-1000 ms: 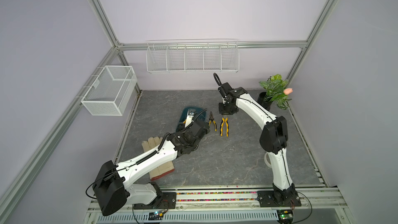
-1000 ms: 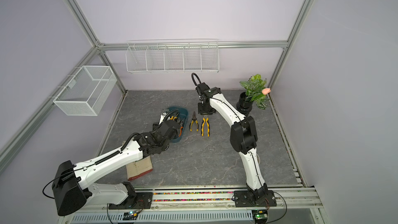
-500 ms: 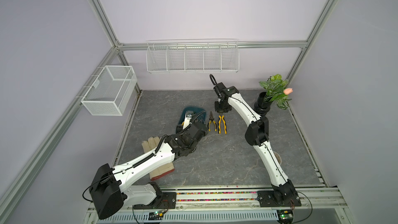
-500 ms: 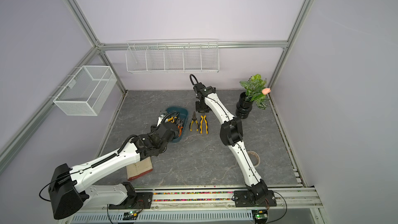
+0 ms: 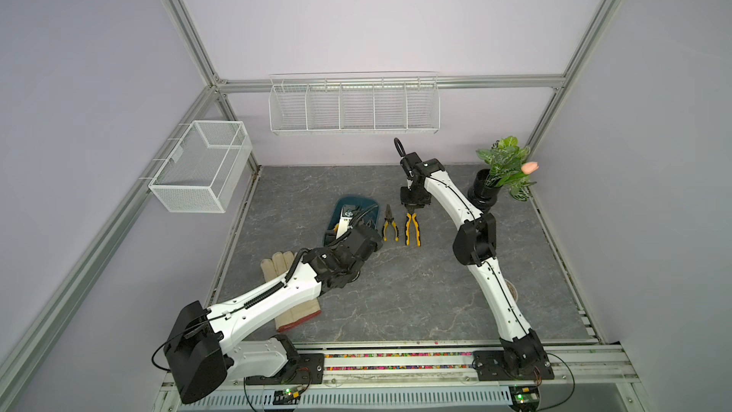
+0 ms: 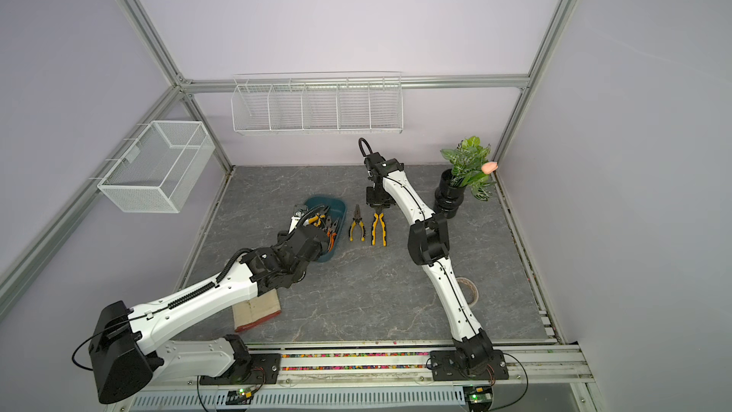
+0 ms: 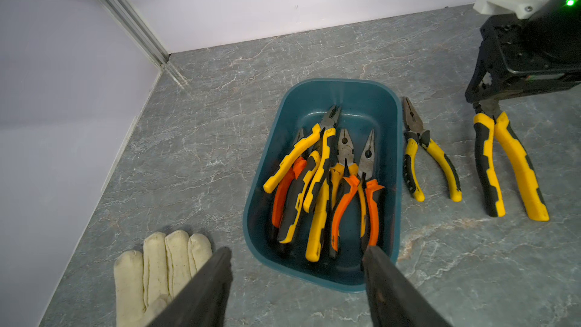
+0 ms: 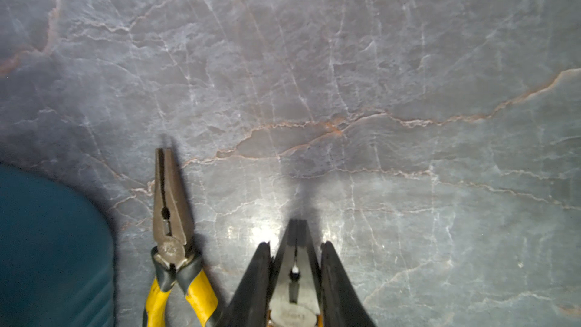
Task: Take the pliers out of the storage box
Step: Place the pliers at the center of the board.
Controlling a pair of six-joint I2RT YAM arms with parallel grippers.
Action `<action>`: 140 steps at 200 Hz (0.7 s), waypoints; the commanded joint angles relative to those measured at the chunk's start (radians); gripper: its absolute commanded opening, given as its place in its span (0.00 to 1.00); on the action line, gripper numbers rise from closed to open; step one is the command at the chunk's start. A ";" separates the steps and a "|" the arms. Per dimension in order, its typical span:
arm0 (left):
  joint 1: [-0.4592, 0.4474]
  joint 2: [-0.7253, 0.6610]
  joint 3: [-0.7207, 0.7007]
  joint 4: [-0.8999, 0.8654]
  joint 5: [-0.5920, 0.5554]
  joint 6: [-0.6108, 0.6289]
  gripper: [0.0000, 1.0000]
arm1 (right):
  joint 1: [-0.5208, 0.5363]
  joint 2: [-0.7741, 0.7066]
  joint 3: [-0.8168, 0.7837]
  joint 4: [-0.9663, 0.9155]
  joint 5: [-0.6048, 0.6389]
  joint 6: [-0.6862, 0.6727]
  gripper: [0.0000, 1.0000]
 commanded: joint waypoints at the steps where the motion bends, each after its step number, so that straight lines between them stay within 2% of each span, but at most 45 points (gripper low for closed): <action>1: 0.002 0.000 -0.006 -0.012 -0.002 -0.027 0.68 | -0.015 0.041 0.041 0.041 -0.042 0.003 0.07; 140: 0.003 -0.014 -0.028 -0.023 -0.003 -0.037 0.68 | -0.016 0.086 0.088 0.112 -0.031 -0.007 0.08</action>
